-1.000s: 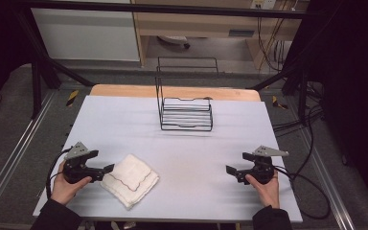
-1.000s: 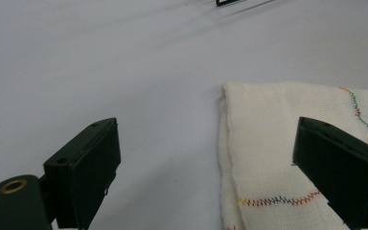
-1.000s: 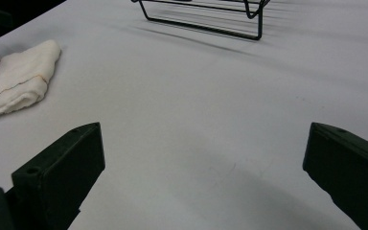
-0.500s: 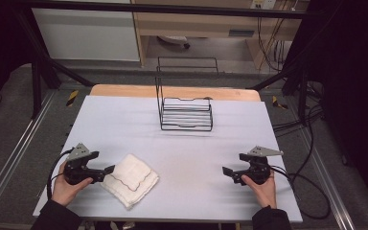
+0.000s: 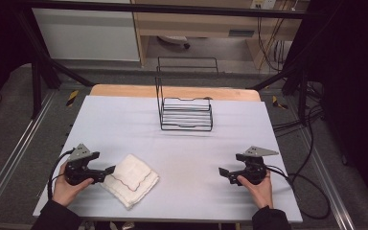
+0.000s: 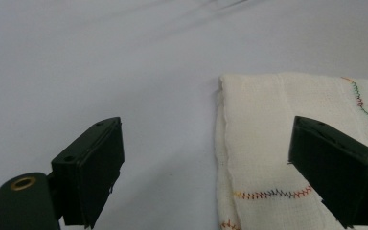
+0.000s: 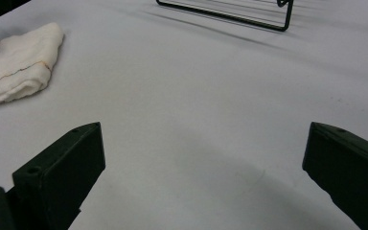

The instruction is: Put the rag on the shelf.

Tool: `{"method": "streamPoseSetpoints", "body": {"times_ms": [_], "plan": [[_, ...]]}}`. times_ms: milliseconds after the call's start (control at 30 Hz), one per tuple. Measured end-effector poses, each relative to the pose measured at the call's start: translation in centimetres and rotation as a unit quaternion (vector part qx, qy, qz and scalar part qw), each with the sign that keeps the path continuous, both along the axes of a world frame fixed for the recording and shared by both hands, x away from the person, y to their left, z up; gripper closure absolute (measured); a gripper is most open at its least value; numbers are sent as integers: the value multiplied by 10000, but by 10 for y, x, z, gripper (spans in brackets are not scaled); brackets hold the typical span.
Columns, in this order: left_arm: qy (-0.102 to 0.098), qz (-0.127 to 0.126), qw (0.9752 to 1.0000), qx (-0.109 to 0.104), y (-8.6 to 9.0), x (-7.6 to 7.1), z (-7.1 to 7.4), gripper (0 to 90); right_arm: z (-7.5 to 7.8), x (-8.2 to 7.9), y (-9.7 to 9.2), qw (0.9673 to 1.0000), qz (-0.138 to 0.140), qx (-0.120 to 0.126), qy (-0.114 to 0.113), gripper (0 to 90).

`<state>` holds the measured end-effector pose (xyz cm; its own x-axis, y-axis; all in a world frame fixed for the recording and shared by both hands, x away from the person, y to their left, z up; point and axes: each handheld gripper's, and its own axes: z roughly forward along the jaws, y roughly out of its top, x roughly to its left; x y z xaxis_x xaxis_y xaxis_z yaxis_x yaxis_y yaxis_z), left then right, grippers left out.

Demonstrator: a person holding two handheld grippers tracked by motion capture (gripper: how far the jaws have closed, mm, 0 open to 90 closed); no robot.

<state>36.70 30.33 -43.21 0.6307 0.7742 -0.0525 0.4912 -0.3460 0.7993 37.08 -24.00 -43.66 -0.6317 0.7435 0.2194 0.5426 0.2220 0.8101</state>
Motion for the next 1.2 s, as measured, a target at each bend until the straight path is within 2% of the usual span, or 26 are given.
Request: {"method": "streamPoseSetpoints", "body": {"times_ms": [333,500,733,1033,1200], "plan": [[23,7,10000,-7,-2,-1,-1,140,0,0,5,10000,3,6,9,14],[85,25,10000,28,-3,-2,-1,163,2,0,12,10000,47,-23,-56,15],[232,-4,9996,151,-6,-6,0,309,6,-2,36,9998,186,-78,-56,17],[544,-10,9981,282,-9,-9,-1,478,8,-3,62,9994,304,-145,-32,25],[702,16,9972,258,-7,-11,-4,563,10,-3,76,9993,368,-101,-17,33]]}}
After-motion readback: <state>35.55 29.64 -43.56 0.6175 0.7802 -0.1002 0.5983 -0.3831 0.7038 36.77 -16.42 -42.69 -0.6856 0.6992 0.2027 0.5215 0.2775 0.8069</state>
